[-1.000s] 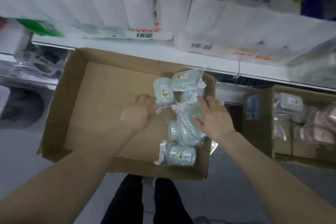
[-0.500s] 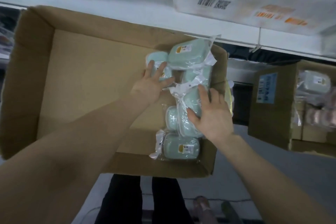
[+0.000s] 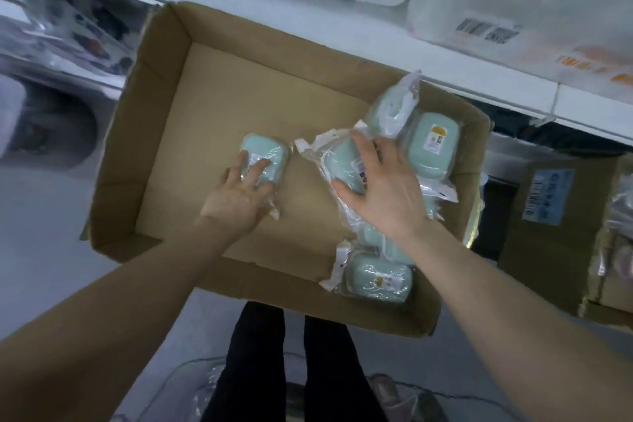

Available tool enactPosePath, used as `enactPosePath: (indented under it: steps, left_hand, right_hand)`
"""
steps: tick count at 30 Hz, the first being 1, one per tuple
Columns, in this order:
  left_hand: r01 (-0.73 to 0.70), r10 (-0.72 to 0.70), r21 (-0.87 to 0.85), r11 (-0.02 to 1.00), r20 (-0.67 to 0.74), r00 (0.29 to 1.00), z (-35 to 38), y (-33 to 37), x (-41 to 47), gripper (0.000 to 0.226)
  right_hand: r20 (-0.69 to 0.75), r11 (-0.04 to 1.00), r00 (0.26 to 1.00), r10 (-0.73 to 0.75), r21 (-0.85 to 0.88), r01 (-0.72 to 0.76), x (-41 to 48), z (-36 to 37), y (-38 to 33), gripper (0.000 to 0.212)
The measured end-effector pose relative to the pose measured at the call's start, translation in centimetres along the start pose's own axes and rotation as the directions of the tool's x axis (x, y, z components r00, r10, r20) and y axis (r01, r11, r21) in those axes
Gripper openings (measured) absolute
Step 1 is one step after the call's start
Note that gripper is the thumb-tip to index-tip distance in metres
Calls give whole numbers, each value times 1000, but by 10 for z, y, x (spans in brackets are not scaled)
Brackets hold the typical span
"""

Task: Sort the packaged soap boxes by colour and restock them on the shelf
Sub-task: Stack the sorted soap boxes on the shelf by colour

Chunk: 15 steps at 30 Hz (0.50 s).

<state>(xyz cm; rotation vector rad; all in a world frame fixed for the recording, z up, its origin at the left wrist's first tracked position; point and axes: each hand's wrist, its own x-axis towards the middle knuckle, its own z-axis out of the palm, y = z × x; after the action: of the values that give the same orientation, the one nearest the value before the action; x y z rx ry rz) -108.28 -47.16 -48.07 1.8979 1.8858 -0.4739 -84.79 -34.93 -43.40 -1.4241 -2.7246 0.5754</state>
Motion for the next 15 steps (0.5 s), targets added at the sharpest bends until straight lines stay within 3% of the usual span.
enactPosePath:
  steps: [5, 9, 13, 15]
  left_hand:
    - [140, -149, -68, 988, -164, 975, 8, -26, -8, 58]
    - [262, -295, -210, 942, -146, 944, 17, -34, 1, 89]
    - [252, -296, -319, 914, -95, 951, 22, -35, 5, 92]
    - [204, -245, -273, 940, -125, 961, 26, -43, 3, 98]
  right_hand:
    - [262, 995, 960, 100, -38, -93, 42, 41, -32, 72]
    - [356, 974, 907, 224, -98, -202, 52, 74, -41, 72]
    - [418, 912, 811, 409, -158, -379, 44, 79, -44, 81]
    - [376, 922, 843, 385, -112, -372, 35, 74, -44, 66]
